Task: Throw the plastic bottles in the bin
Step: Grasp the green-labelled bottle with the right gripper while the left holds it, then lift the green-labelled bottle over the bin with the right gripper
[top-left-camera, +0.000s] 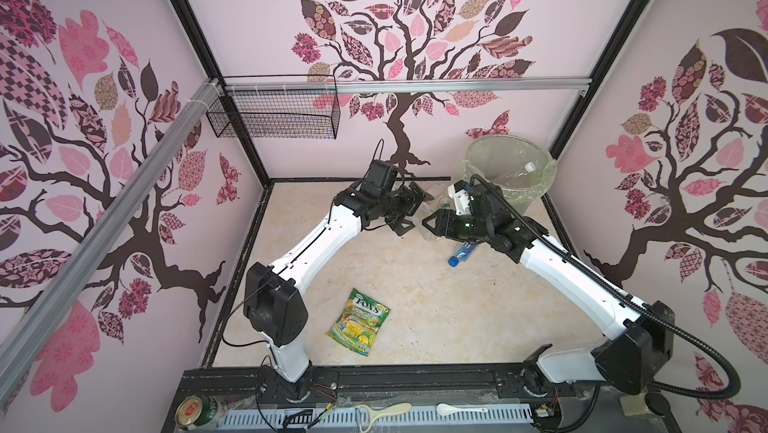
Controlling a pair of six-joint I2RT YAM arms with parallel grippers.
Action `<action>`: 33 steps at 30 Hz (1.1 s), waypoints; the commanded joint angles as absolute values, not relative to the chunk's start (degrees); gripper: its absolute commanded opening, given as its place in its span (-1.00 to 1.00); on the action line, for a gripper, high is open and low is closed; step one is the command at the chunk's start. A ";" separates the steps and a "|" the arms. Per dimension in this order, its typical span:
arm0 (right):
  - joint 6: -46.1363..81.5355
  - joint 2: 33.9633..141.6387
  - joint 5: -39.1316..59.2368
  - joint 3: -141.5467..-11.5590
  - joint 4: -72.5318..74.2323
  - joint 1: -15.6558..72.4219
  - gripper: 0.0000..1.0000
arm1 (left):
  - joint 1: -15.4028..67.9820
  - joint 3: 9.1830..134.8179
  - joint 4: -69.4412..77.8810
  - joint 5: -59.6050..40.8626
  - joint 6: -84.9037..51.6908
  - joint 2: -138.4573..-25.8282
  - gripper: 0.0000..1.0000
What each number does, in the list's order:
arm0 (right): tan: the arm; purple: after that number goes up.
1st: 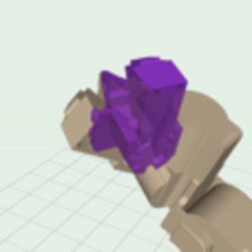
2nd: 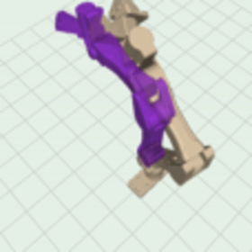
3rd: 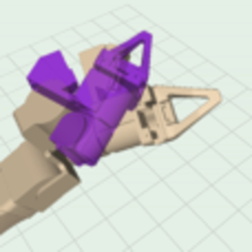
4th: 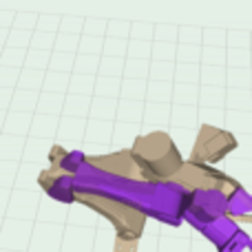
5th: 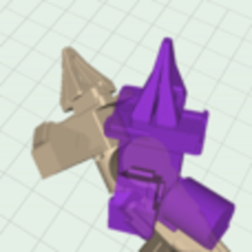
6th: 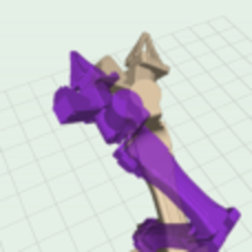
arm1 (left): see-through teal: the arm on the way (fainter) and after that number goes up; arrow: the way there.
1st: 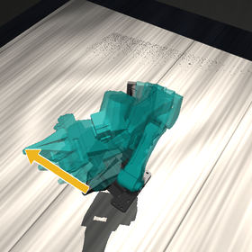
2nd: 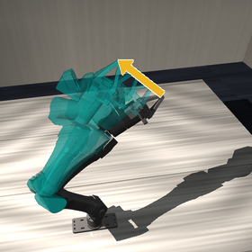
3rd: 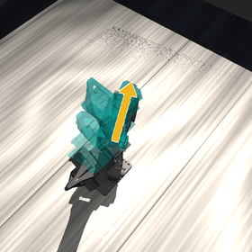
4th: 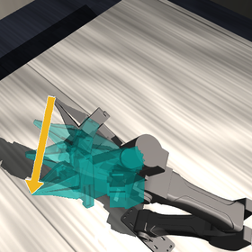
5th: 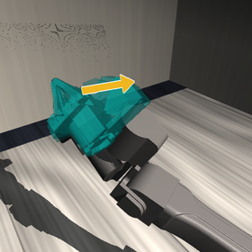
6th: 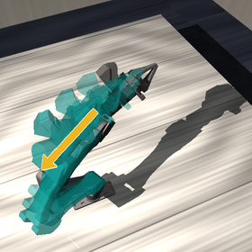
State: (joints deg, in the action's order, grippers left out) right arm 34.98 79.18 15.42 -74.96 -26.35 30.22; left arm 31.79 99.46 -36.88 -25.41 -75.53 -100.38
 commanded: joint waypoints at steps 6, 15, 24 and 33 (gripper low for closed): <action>28.43 82.65 6.78 -98.09 -39.46 20.25 -0.17 | 29.09 109.92 -34.60 -25.30 -76.44 -97.35 0.96; 11.29 87.21 -20.54 -129.80 -46.01 17.67 -0.14 | 29.07 105.66 -34.37 -26.46 -77.53 -93.81 0.96; 6.71 88.78 -30.15 -128.36 -39.89 17.58 -0.11 | 29.08 103.33 -36.44 -27.23 -76.77 -92.88 0.97; 15.65 94.22 -28.32 -114.99 -44.90 14.58 0.97 | 29.04 101.77 -36.20 -28.34 -76.99 -92.38 0.97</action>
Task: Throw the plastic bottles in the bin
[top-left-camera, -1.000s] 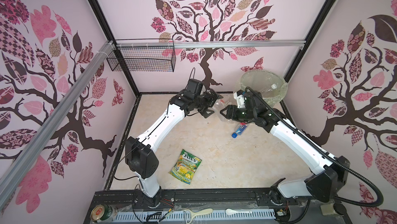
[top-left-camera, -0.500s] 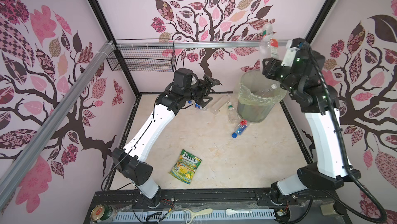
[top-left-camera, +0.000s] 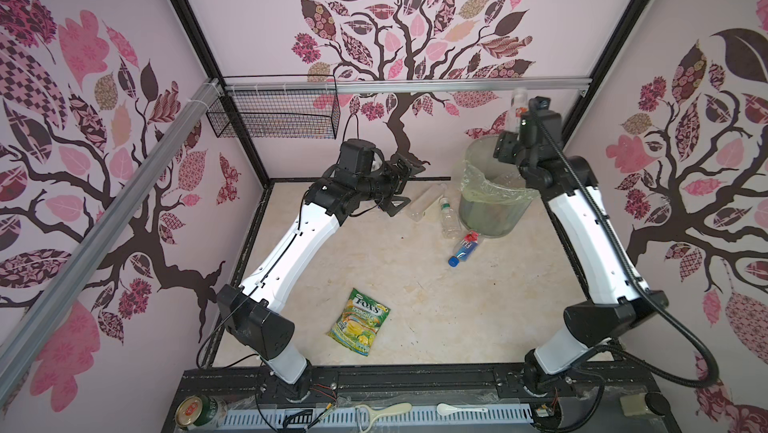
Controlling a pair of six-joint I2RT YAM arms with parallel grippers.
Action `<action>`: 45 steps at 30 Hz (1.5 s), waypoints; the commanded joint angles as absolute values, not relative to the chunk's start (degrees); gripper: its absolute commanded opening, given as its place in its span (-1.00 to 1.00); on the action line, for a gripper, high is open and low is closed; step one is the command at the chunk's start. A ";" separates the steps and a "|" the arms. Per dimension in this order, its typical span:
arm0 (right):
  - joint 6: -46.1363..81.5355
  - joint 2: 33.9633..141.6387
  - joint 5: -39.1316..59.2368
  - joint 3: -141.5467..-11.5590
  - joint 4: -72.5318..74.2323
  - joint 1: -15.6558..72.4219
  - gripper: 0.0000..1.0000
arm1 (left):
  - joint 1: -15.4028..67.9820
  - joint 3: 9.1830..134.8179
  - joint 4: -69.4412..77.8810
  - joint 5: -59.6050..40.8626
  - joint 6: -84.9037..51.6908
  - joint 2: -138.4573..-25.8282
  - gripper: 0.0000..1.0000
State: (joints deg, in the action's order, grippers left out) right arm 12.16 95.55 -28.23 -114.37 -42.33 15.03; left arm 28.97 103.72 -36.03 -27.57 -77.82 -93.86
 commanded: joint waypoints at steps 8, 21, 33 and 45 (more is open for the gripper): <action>14.74 92.57 -28.32 -124.21 -47.04 14.77 0.99 | 28.98 101.57 -35.86 -28.87 -77.17 -93.06 0.97; 22.35 76.64 -19.42 -104.68 -49.54 15.90 0.99 | 33.18 97.66 -36.02 -26.60 -72.60 -100.35 0.97; 26.37 58.57 -11.23 -78.74 -56.36 15.91 0.99 | 41.03 104.13 -38.32 -22.28 -55.02 -116.30 0.97; 30.41 57.31 -0.78 -78.20 -63.89 15.91 0.99 | 45.92 117.17 -38.63 -12.71 -41.35 -132.68 0.97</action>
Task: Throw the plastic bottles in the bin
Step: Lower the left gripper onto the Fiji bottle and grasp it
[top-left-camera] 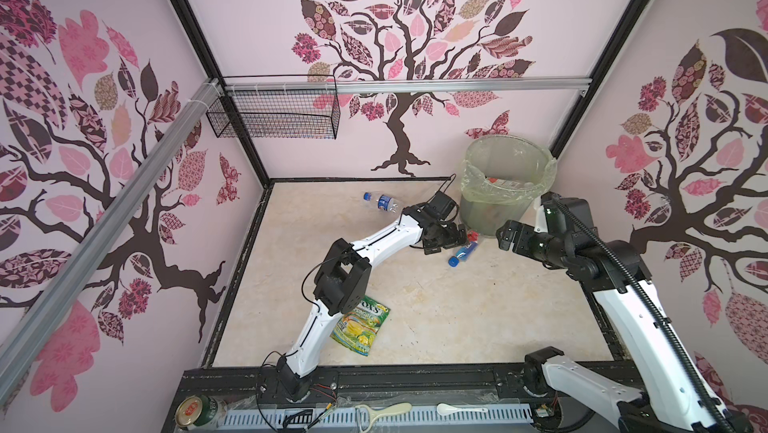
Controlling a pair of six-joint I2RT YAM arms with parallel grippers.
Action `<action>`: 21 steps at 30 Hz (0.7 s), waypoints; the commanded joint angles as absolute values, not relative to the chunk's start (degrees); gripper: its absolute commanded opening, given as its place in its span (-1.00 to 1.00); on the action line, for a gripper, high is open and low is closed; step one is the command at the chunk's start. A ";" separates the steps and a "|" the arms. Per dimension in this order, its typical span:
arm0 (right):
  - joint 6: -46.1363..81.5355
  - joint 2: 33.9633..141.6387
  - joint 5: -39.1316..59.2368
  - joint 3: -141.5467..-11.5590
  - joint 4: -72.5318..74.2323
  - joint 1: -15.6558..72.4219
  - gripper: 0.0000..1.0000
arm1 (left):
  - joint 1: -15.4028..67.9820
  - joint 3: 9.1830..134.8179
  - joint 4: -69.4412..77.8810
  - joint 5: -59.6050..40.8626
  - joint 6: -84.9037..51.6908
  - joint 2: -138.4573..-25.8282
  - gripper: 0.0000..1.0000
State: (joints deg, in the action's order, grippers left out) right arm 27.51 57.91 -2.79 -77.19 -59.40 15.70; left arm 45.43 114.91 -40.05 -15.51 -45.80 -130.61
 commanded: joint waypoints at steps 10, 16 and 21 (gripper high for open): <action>29.92 56.78 -1.28 -81.07 -68.42 15.87 0.99 | 48.11 122.38 -32.90 -10.29 -42.43 -141.11 0.97; 28.98 56.95 -2.19 -81.65 -69.81 15.82 0.99 | 49.58 126.42 -33.06 -7.10 -44.14 -144.54 0.96; 28.49 57.30 -2.09 -82.16 -70.05 15.45 0.99 | 49.99 124.72 -32.53 -4.22 -45.26 -144.43 0.79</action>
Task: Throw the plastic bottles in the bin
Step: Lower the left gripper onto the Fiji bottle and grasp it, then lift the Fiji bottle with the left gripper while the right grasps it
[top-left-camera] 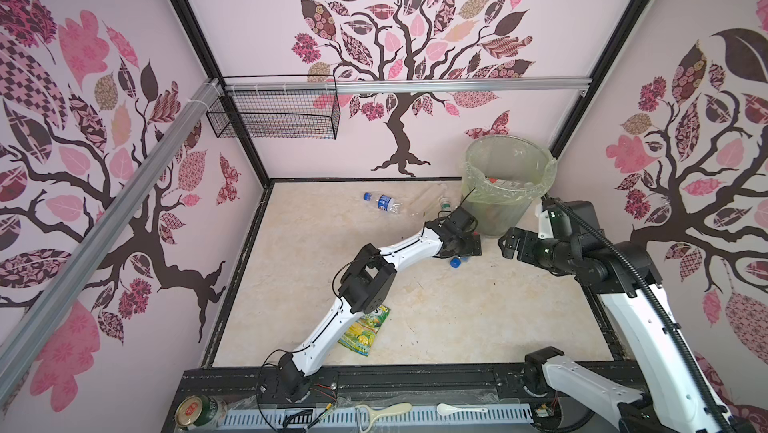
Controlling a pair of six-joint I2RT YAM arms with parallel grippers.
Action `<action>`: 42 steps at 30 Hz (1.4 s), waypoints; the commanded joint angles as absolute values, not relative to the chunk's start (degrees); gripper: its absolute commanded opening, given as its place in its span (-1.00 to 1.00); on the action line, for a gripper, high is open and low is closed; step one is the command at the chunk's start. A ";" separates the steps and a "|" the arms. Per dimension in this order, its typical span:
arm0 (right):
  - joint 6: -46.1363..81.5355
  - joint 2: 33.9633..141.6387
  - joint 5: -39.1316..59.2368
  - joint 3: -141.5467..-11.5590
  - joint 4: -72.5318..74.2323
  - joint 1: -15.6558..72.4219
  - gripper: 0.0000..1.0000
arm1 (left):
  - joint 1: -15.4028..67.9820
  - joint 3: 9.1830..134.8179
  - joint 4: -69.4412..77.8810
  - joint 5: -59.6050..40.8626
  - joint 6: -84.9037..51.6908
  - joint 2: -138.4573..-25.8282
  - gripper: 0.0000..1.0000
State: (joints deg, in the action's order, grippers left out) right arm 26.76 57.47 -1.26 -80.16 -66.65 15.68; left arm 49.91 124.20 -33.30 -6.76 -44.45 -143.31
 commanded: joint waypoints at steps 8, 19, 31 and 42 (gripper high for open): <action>27.80 57.33 -1.23 -82.95 -69.72 14.34 0.99 | 50.01 118.19 -31.52 -2.81 -46.83 -141.79 0.50; 27.57 56.33 -0.80 -82.64 -70.93 14.33 0.99 | 49.50 109.75 -27.86 -5.33 -49.29 -135.93 0.15; 28.24 58.20 2.05 -82.42 -68.72 14.33 0.99 | 47.14 100.28 -24.11 -11.16 -49.49 -124.71 0.12; 33.01 64.52 8.94 -80.35 -57.37 14.33 0.99 | 45.94 92.50 -22.69 -20.38 -47.19 -108.13 0.12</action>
